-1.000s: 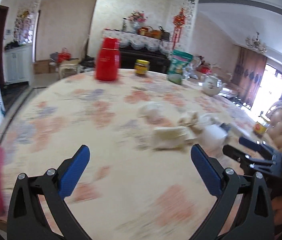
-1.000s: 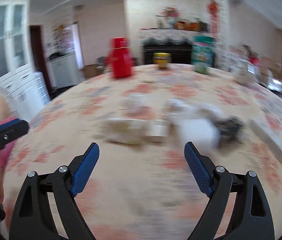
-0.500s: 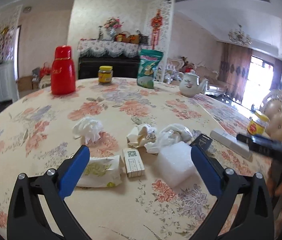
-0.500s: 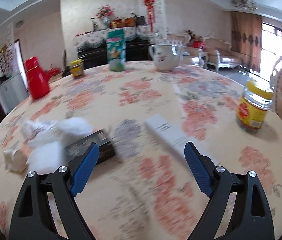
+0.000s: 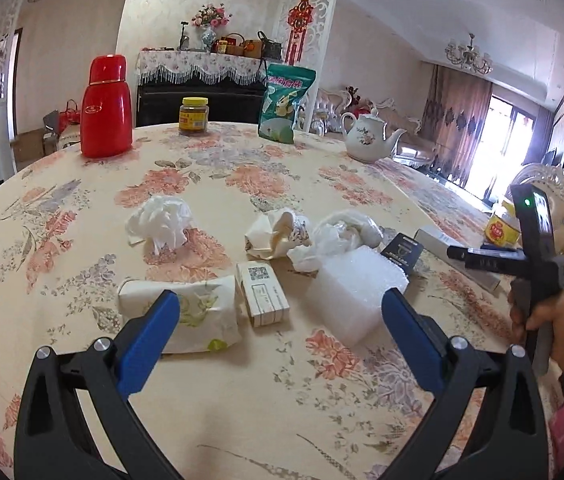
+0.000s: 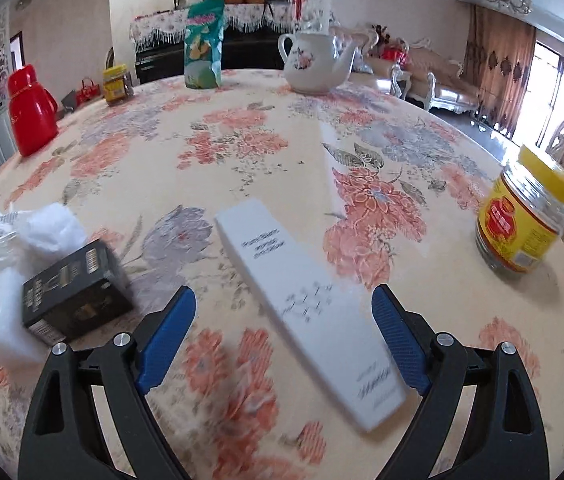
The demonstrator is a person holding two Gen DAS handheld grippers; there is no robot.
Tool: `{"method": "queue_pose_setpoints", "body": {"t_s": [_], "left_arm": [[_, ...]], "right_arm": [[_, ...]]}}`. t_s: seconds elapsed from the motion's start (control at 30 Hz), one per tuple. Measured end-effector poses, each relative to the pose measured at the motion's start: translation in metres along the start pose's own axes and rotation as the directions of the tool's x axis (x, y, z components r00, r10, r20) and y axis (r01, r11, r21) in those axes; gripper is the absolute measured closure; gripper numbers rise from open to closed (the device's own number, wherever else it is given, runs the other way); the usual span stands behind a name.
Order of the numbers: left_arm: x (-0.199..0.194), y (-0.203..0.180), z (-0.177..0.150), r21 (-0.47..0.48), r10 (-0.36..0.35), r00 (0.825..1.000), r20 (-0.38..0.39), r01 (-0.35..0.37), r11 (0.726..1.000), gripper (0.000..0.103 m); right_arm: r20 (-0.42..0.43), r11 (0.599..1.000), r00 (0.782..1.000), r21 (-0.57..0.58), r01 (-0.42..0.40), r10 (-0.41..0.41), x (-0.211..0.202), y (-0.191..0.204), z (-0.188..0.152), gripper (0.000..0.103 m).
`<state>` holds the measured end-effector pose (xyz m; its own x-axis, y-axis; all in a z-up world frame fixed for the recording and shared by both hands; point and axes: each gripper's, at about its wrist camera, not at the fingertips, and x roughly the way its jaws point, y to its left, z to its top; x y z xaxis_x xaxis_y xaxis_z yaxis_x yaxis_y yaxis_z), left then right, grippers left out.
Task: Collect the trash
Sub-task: 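Move both open tools back over the table toward the remaining items, then grasp the white eye-cream box with the right tool while the left tool grasps the tissue pack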
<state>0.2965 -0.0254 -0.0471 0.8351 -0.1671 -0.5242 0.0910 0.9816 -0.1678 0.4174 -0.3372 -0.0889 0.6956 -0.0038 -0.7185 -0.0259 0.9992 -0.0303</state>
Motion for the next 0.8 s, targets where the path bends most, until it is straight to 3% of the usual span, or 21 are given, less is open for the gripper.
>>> {"method": "queue_pose_setpoints", "body": {"t_s": [0.17, 0.23, 0.27, 0.37, 0.47, 0.7, 0.73, 0.77, 0.8], "left_arm": [[0.002, 0.008, 0.002, -0.035, 0.011, 1.0, -0.018, -0.012, 0.999, 0.005], [0.002, 0.01, 0.002, -0.046, 0.017, 1.0, -0.023, -0.019, 0.999, 0.005], [0.002, 0.011, 0.002, -0.05, 0.018, 0.999, -0.026, -0.02, 0.999, 0.005], [0.001, 0.011, 0.002, -0.045, 0.029, 0.999, -0.022, -0.03, 0.999, 0.005], [-0.001, 0.011, 0.003, -0.048, 0.028, 0.999, -0.021, -0.029, 0.998, 0.005], [-0.005, 0.011, 0.004, -0.039, 0.029, 1.0, -0.009, -0.029, 0.999, 0.005], [-0.006, 0.011, 0.005, -0.033, 0.036, 0.999, -0.007, -0.036, 0.999, 0.005], [-0.005, 0.011, 0.005, -0.031, 0.04, 0.999, -0.01, -0.041, 0.999, 0.005], [-0.005, 0.012, 0.005, -0.033, 0.043, 0.999, -0.015, -0.043, 0.999, 0.005]], "right_arm": [[-0.082, 0.999, 0.996, 0.015, -0.028, 0.029, 0.021, -0.008, 0.005, 0.018], [-0.12, 0.999, 0.992, 0.022, -0.044, 0.046, 0.027, -0.009, 0.003, 0.028], [-0.116, 0.998, 0.992, 0.024, -0.051, 0.053, 0.025, -0.008, 0.002, 0.039], [-0.135, 0.996, 0.987, 0.037, -0.084, 0.088, 0.016, -0.005, -0.004, 0.049], [-0.135, 0.994, 0.985, 0.004, -0.112, 0.111, 0.006, 0.007, -0.008, 0.049], [-0.148, 0.997, 0.987, 0.033, -0.065, 0.069, 0.017, 0.016, -0.003, 0.049], [-0.143, 0.998, 0.988, 0.03, -0.058, 0.062, 0.015, 0.017, -0.004, 0.052], [-0.139, 0.998, 0.989, 0.028, -0.054, 0.058, 0.01, 0.019, -0.007, 0.068], [-0.135, 0.998, 0.989, 0.04, -0.055, 0.06, 0.006, 0.02, -0.008, 0.068]]}}
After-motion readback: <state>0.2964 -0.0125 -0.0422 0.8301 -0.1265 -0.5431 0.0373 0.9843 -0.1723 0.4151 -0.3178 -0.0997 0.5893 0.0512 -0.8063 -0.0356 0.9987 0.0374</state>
